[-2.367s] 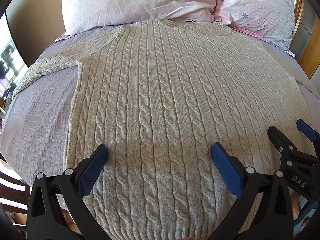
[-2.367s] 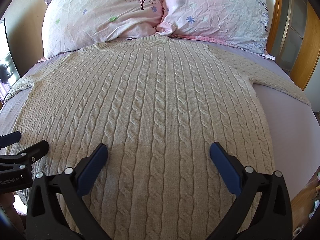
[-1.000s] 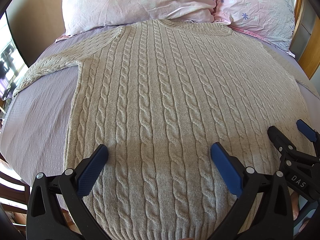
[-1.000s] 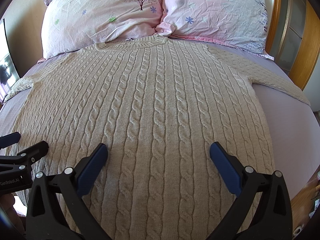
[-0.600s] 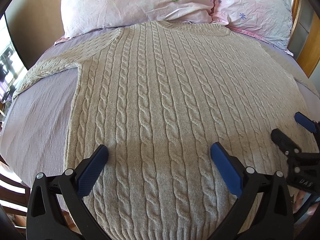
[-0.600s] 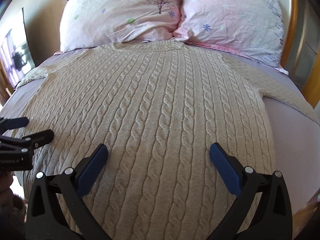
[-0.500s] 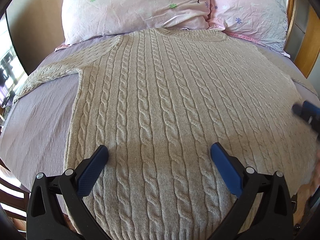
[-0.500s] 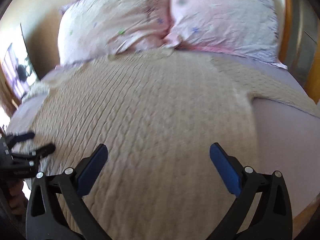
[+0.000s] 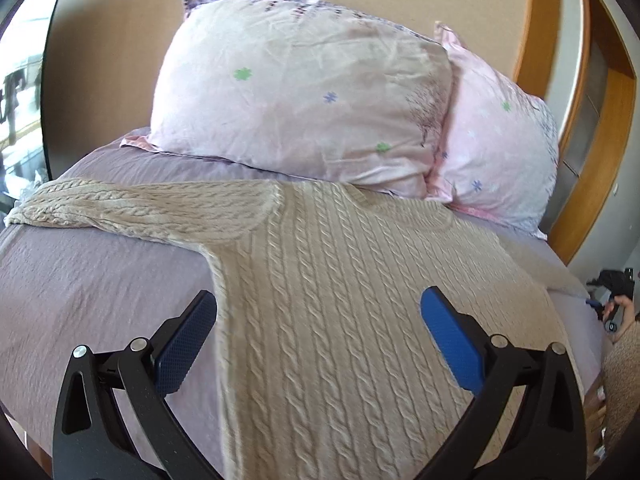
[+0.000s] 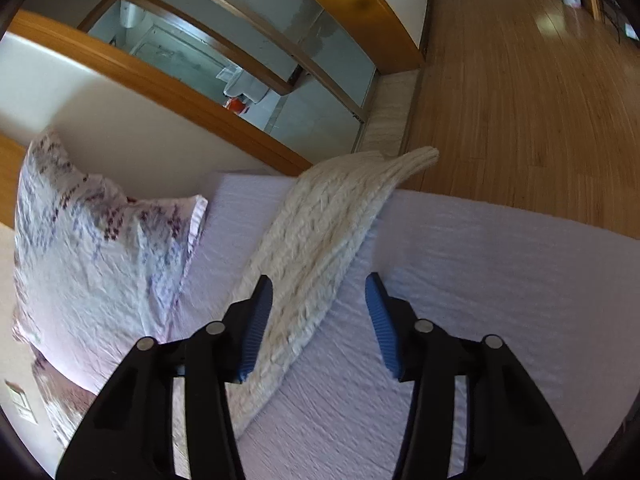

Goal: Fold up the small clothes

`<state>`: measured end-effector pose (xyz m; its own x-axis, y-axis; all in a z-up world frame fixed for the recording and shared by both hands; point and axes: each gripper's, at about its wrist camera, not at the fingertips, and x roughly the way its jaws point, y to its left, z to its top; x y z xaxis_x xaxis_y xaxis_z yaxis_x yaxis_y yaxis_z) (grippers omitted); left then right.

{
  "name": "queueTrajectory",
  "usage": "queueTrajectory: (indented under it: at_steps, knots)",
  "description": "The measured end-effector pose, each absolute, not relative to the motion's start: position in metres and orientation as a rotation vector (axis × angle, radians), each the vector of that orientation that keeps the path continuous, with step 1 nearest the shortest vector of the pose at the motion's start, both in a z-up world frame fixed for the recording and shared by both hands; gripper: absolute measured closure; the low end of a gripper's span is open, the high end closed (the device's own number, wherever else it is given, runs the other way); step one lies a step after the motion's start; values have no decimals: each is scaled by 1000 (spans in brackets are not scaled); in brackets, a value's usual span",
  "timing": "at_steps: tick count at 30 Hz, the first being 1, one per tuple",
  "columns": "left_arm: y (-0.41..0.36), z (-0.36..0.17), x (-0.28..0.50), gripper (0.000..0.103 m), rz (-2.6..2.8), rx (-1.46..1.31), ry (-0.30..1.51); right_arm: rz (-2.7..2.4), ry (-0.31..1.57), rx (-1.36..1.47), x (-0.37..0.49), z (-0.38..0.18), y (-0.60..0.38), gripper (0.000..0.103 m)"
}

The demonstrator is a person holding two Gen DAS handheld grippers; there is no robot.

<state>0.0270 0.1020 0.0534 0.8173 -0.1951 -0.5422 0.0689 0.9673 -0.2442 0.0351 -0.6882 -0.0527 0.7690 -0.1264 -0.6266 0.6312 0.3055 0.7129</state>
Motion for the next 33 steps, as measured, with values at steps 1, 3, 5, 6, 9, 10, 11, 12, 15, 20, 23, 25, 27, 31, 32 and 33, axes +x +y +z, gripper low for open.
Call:
queueTrajectory:
  at_steps: [1,3,5,6,9,10,11,12,15,20,23,25,27,31,32,33]
  knots:
    - [114,54,33,1,-127,-240,602,-549,507,1168,38,-54,-691,72]
    - [140,55,41,1,-77,-297,603,-569,500,1186,42,-60,-699,90]
    - [169,54,46,1,-20,-372,596,-572,497,1183,47,-60,-702,95]
    - [185,53,49,1,8,-414,599,-592,496,1139,48,-52,-696,96]
    - [230,50,52,1,90,-517,599,-545,415,874,60,1,-647,96]
    - [243,49,53,1,123,-547,596,-490,387,800,66,20,-623,96]
    - [254,48,53,1,144,-573,591,-410,363,730,73,40,-592,96]
    - [265,46,54,1,166,-600,588,-331,347,669,80,57,-560,96]
    - [289,42,57,1,218,-657,579,-52,339,480,104,94,-443,96]
    - [315,35,68,1,279,-726,572,439,538,283,146,69,-242,96]
    - [332,29,78,1,313,-754,586,632,789,196,162,17,-157,90]
    - [345,25,83,6,332,-776,598,654,801,189,151,7,-148,72]
    - [358,21,87,10,332,-829,602,611,737,198,146,14,-166,48]
    - [386,13,95,21,379,-910,611,518,677,276,142,37,-218,36]
    - [392,11,97,23,396,-922,615,494,677,298,144,35,-228,35]
    - [398,8,98,24,414,-937,622,472,682,318,145,33,-239,34]
